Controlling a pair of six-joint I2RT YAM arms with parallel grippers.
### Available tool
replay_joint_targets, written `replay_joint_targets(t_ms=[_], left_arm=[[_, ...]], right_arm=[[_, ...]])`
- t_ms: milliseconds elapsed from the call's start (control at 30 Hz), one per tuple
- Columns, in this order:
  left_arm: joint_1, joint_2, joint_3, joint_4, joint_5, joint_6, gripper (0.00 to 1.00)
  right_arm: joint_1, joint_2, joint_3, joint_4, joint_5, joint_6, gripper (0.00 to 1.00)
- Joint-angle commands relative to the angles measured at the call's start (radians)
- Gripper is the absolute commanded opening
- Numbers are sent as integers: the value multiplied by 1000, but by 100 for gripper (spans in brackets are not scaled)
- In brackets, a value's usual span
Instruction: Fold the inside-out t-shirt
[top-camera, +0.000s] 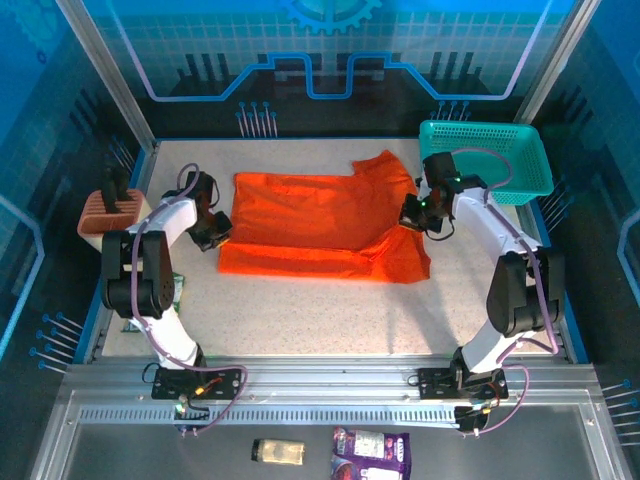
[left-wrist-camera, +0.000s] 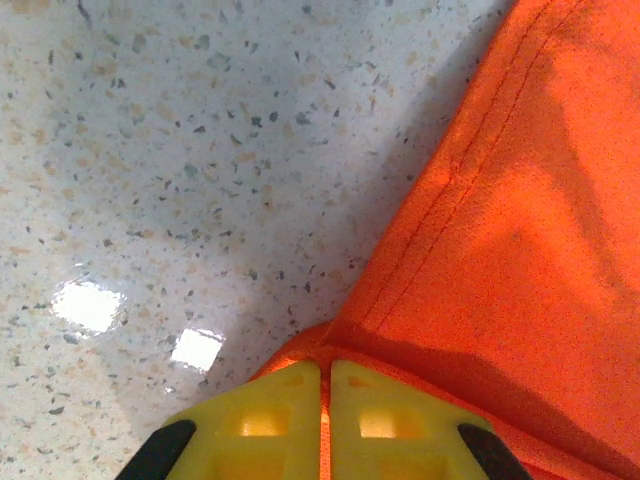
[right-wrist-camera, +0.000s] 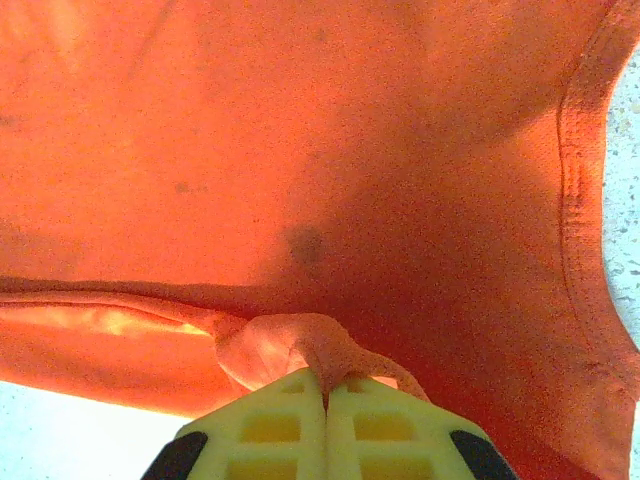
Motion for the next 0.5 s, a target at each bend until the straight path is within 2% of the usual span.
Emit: replay_joint_targets(t_ms=[0, 333, 467], left_arm=[[11, 26, 41, 1, -6, 25, 9], [11, 27, 69, -11, -29, 26, 9], [11, 43, 81, -17, -24, 28, 17]], right_arm=[[-17, 19, 29, 4, 12, -19, 0], [-26, 23, 42, 10, 45, -21, 0], [-27, 56, 54, 15, 58, -31, 1]])
